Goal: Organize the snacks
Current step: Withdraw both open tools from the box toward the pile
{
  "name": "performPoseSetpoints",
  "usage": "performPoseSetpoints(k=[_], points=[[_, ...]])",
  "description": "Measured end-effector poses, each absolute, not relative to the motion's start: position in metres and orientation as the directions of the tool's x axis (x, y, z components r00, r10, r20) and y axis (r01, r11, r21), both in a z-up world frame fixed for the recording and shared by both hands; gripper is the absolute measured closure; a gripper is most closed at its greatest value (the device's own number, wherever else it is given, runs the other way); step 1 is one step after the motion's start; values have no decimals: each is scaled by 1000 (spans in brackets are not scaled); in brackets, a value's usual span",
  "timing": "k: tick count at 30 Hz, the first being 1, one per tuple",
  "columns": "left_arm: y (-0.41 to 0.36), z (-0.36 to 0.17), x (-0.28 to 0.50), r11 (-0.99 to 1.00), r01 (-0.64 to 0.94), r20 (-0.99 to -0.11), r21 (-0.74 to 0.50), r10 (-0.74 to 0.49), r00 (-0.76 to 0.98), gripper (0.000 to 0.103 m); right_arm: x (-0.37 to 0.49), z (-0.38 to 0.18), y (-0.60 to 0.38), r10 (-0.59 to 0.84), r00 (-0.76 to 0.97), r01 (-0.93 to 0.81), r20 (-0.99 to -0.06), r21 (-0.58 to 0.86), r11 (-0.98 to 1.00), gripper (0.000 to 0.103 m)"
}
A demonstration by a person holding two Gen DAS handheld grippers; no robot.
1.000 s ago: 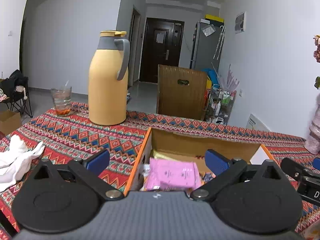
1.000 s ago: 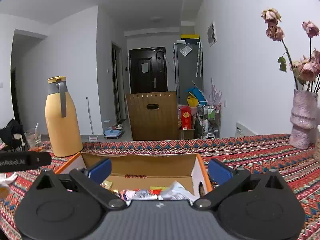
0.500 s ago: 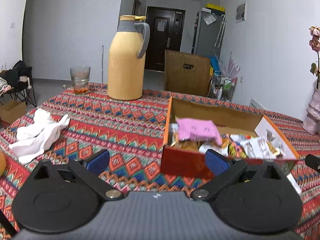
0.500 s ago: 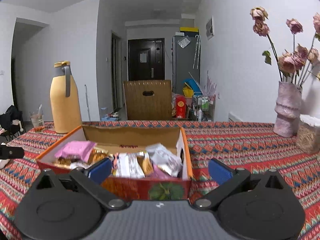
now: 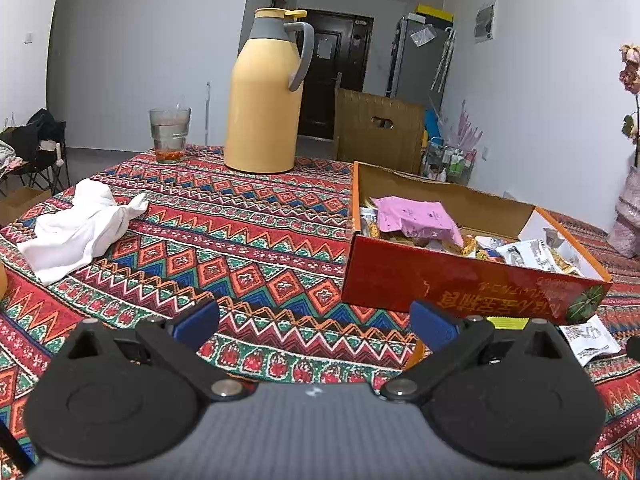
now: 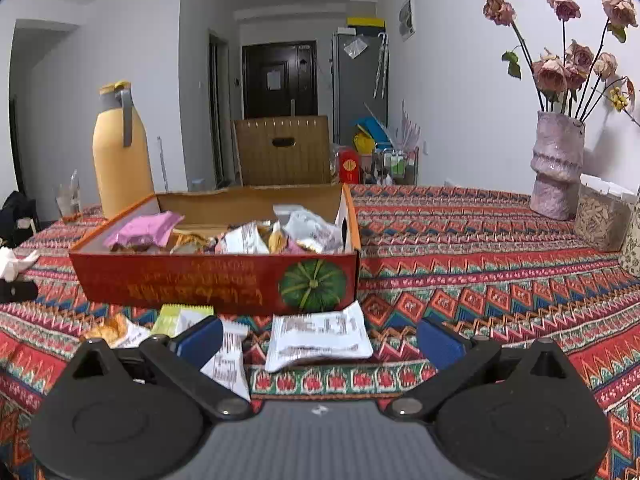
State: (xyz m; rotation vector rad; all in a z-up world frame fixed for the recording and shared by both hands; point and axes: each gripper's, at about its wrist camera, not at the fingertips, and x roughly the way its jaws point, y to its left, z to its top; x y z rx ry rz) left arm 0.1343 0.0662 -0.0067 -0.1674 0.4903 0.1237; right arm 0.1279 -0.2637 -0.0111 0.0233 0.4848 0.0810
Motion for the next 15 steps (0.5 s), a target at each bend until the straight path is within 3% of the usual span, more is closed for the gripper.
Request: performPoseSetpoints(k=[15], points=[[74, -9, 133, 973, -146, -475, -181, 44, 879, 0, 139, -21, -234, 143, 847, -150, -512, 29, 988, 0]])
